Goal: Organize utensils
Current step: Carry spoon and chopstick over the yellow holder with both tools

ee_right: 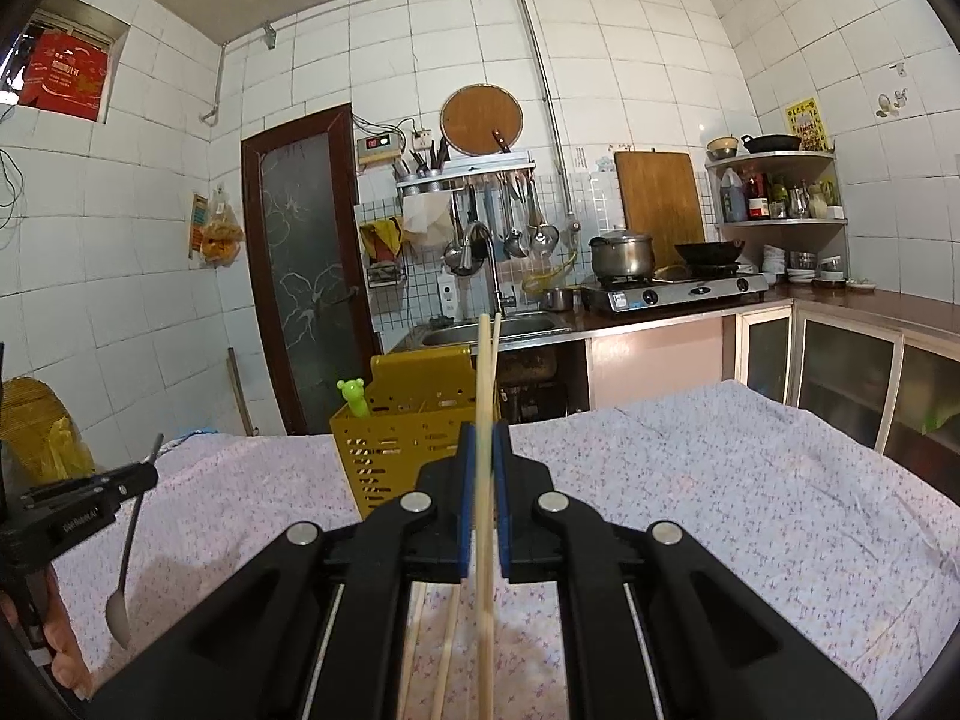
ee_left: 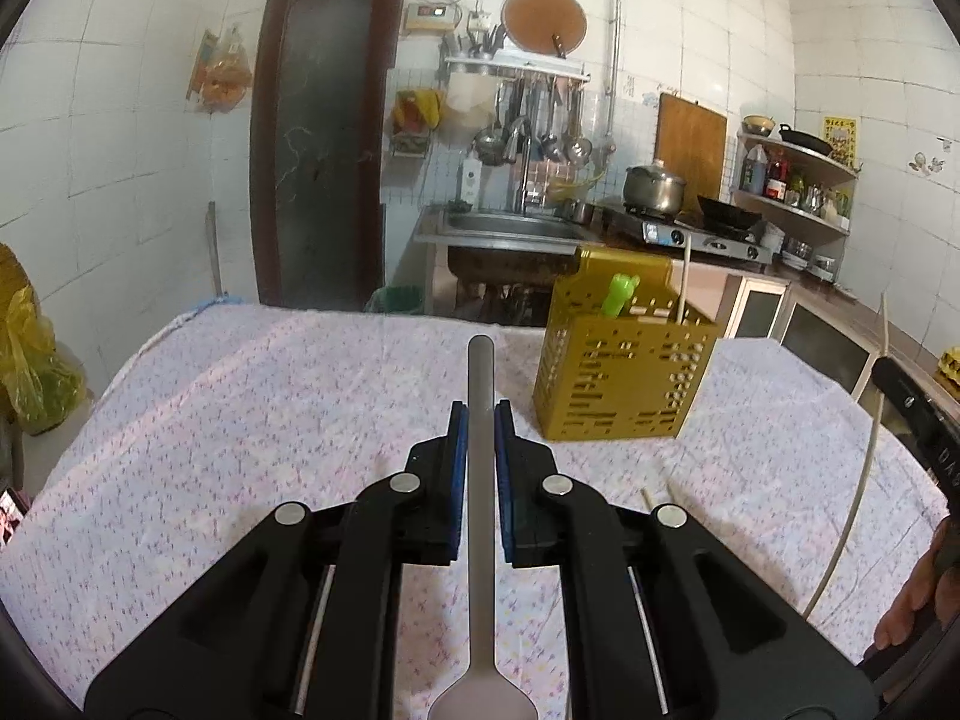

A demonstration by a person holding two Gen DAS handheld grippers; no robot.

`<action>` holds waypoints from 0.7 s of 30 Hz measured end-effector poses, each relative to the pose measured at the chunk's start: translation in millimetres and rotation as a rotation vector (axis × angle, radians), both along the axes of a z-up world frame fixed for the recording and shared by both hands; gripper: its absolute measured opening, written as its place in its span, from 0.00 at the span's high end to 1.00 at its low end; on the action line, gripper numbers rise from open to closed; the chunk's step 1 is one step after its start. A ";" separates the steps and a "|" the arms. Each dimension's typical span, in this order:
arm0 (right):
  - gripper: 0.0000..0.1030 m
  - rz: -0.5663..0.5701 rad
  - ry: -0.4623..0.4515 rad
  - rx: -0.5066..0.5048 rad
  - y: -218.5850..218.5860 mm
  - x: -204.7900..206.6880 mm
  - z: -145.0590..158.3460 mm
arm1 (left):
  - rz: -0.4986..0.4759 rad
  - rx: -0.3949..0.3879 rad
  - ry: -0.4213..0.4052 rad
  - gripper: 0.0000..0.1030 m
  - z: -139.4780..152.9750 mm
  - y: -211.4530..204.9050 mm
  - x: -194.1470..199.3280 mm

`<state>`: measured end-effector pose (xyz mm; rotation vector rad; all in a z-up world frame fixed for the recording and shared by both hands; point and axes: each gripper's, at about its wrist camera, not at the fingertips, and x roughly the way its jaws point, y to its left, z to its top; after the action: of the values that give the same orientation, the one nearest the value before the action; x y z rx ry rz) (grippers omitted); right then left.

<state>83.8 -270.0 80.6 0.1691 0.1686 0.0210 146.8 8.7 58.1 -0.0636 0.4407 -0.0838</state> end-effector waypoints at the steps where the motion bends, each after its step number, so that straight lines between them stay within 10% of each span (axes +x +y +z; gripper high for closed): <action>1: 0.94 0.001 -0.002 0.004 -1.2 1.9 1.7 | -0.005 0.000 -0.004 0.93 3.2 -1.1 1.2; 21: 0.94 0.031 -0.236 0.017 -4.4 98.6 107.3 | -0.125 -0.084 -0.228 0.93 123.0 -48.2 118.0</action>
<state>182.4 -274.4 187.8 0.1792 -0.0647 0.0724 264.9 -39.4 181.1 -0.1075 0.2131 -0.2301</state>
